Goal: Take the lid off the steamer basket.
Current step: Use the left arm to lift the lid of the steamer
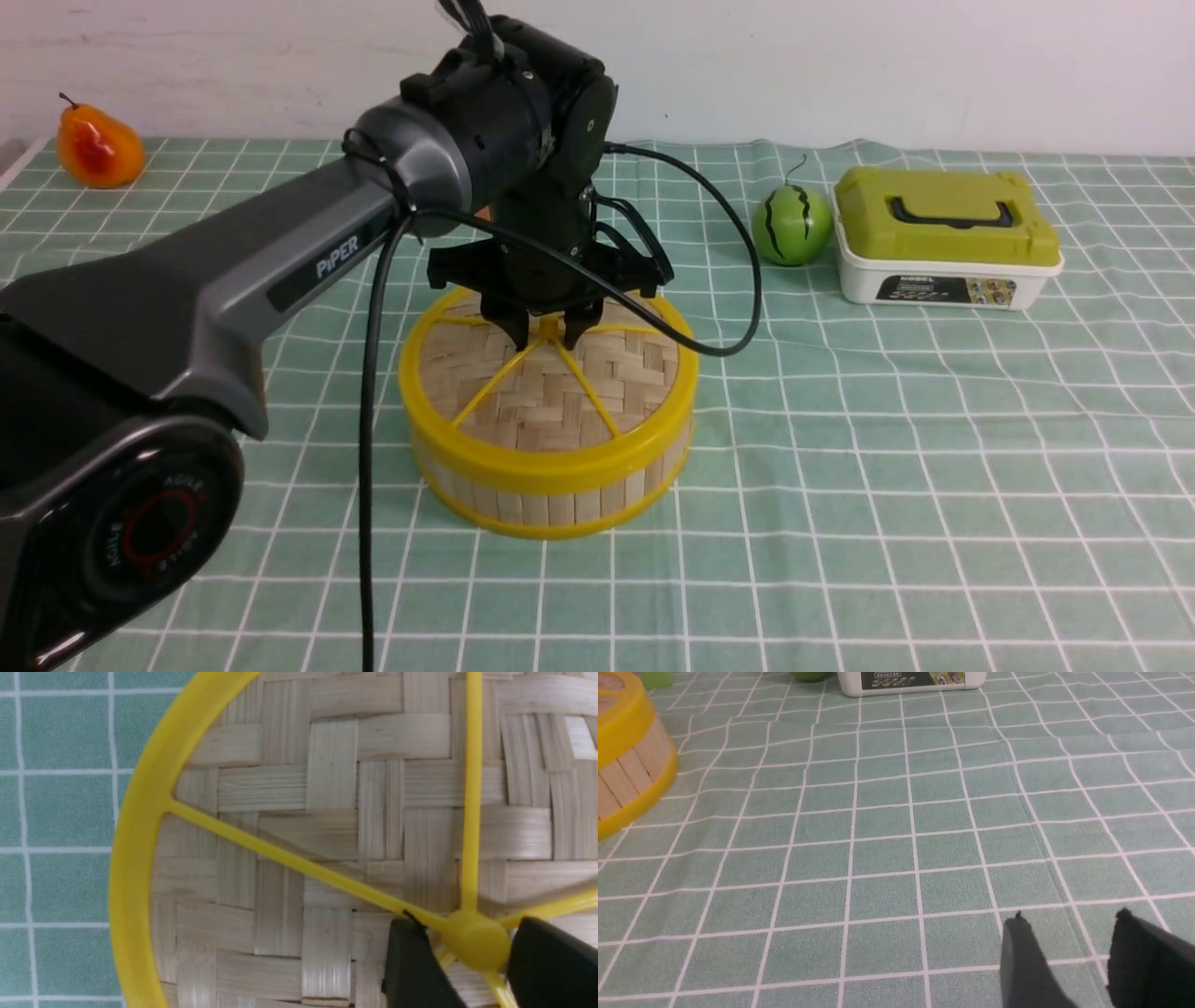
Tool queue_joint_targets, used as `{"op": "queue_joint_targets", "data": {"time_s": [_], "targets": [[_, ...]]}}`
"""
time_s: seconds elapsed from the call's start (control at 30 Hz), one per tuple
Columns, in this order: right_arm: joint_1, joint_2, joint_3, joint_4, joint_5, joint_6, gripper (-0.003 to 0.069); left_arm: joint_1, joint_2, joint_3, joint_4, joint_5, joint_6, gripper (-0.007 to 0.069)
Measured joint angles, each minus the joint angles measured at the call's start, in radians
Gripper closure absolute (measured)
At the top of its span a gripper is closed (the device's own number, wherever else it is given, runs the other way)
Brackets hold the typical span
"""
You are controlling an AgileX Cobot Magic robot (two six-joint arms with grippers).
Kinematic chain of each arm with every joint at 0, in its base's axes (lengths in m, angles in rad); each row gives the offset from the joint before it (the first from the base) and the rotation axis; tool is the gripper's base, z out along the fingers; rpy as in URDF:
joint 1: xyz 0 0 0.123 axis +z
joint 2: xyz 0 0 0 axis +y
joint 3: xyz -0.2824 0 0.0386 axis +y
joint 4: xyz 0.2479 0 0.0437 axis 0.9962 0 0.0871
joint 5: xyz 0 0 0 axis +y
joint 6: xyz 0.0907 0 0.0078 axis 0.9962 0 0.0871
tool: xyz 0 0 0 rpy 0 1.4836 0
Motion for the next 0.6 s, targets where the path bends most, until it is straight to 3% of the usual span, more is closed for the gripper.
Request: {"op": "queue_joint_targets", "data": {"time_s": [0.33, 0.6], "targets": [[0.0, 0.0, 0.0, 0.0, 0.0, 0.0, 0.0418, 0.0, 0.002, -0.008, 0.005, -0.016, 0.0, 0.0507], [0.0, 0.0, 0.0, 0.0, 0.0, 0.0, 0.0418, 0.0, -0.016, -0.005, -0.006, -0.019, 0.0, 0.0512]]}}
